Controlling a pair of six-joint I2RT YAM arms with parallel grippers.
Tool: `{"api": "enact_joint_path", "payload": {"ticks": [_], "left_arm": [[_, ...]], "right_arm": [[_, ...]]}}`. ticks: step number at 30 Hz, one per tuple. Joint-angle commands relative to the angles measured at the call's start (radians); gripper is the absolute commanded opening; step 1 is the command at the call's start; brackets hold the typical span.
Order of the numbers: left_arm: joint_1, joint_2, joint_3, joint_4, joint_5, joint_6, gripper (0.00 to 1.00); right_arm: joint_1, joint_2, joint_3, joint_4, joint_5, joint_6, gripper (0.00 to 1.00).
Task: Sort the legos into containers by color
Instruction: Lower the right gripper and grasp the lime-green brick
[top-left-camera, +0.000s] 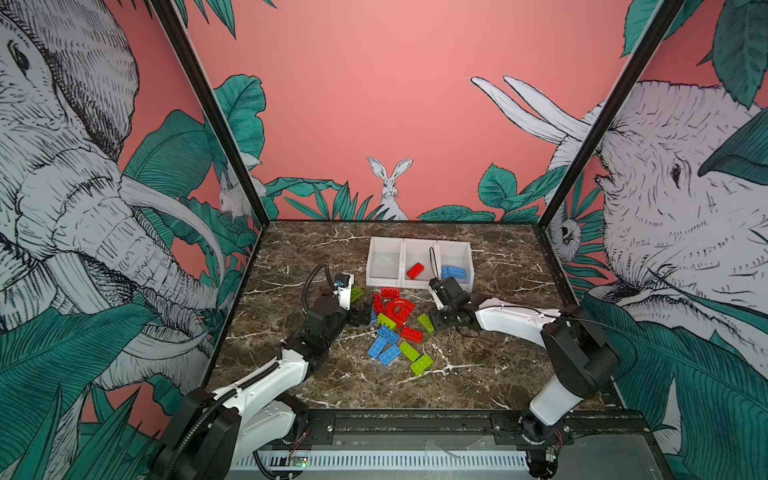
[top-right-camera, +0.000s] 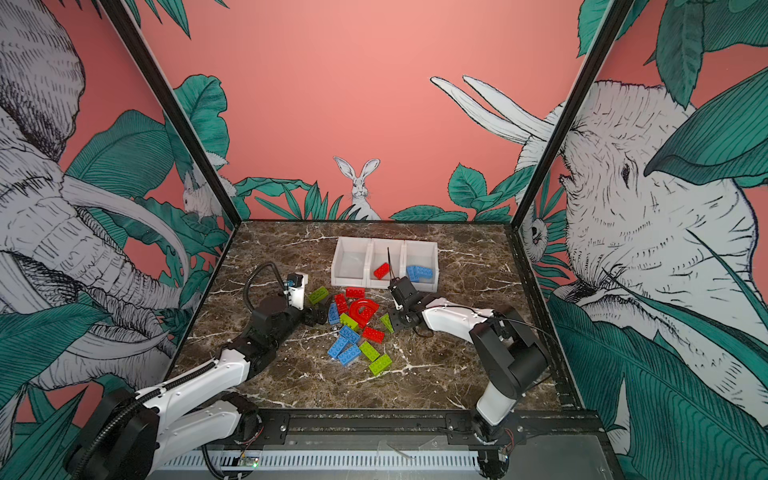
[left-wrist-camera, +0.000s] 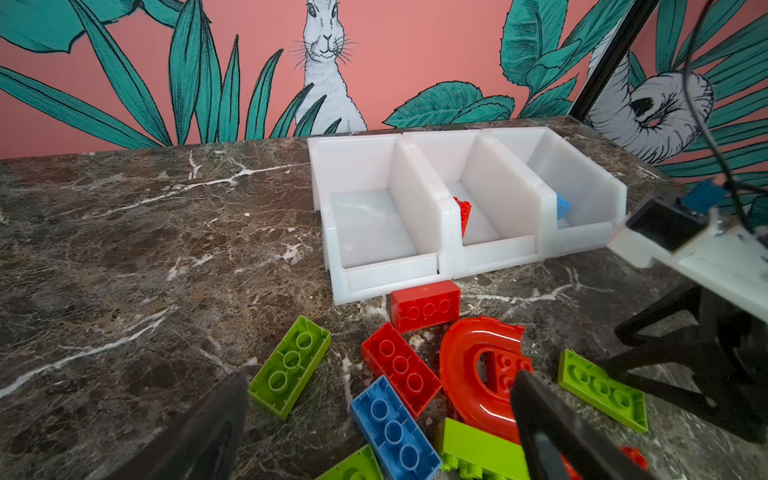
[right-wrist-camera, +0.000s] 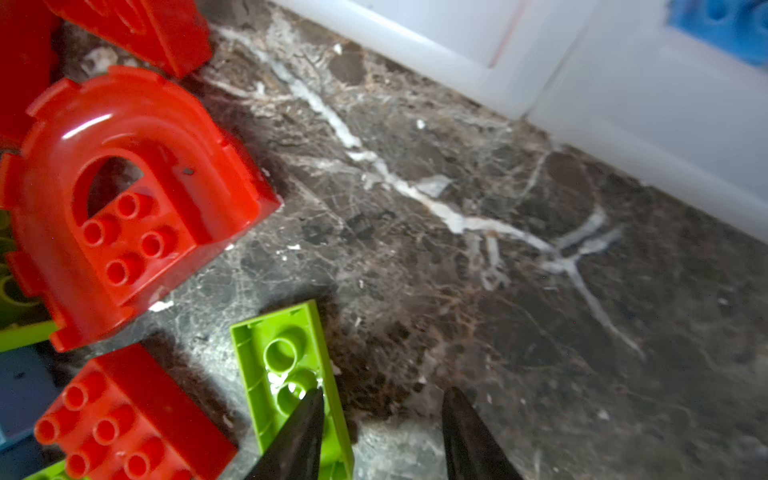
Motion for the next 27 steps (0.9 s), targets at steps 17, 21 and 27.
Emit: {"api": "enact_joint_path", "payload": {"ticks": [17,21,27], "left_arm": [[-0.002,-0.008,0.003,0.0,-0.009,0.008,0.99],[-0.002,-0.013,0.003,-0.002,-0.007,0.007,0.99],[-0.002,-0.017,0.004,-0.005,-0.006,0.006,0.99]], "right_arm": [[0.064,0.055,0.093,-0.026,0.012,-0.076,0.6],[0.066,0.091,0.114,-0.05,0.015,-0.08,0.6],[0.067,0.148,0.152,-0.094,0.018,-0.085,0.59]]}}
